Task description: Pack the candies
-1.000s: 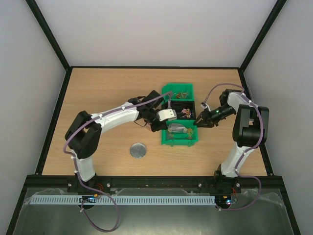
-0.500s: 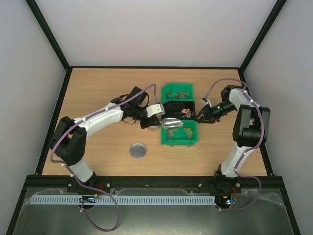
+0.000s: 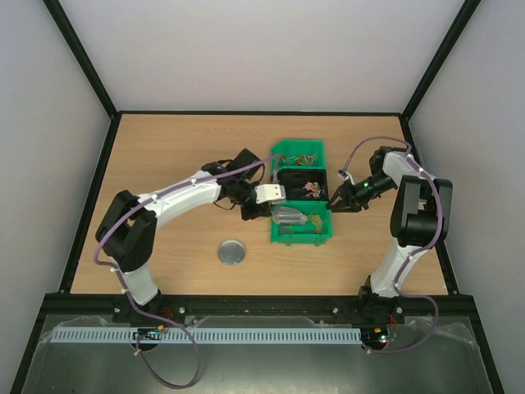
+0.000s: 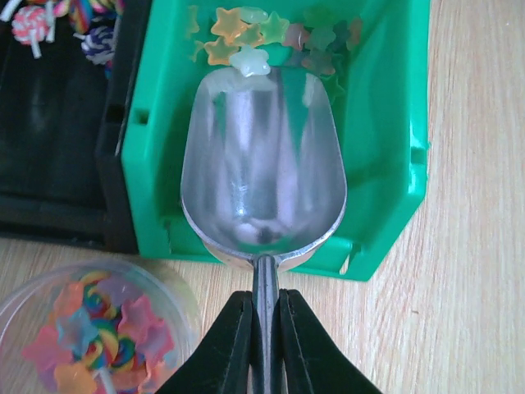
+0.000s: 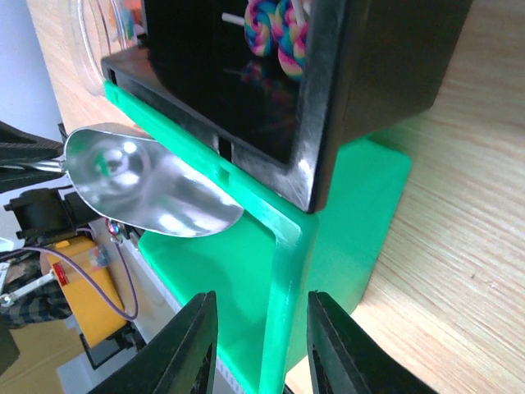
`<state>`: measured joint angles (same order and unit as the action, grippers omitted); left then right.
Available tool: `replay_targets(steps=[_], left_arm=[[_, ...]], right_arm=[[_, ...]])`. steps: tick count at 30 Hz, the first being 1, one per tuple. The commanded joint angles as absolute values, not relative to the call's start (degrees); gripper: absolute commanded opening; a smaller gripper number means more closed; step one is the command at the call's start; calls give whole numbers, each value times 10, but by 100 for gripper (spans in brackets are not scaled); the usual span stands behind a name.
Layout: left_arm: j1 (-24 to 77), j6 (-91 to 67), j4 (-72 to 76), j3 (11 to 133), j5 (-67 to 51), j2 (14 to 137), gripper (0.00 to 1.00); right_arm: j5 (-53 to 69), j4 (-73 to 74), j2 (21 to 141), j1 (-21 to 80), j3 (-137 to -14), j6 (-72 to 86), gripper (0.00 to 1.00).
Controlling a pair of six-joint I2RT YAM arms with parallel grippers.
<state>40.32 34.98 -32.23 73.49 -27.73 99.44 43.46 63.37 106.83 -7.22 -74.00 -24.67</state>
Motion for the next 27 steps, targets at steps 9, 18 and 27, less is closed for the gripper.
replay_targets(steps=[9,18,27], left_arm=[[469,312,-428,871,-158,1115,3],[488,300,-414,895,-161,1153,2],[486,278,-311,850,-225,1136,2]], right_arm=[[422,664,1064,-70,-709,-268,28],[433,656,1066,-48,-699,-273,21],[433,651,1058,-41,-693,-269,16]])
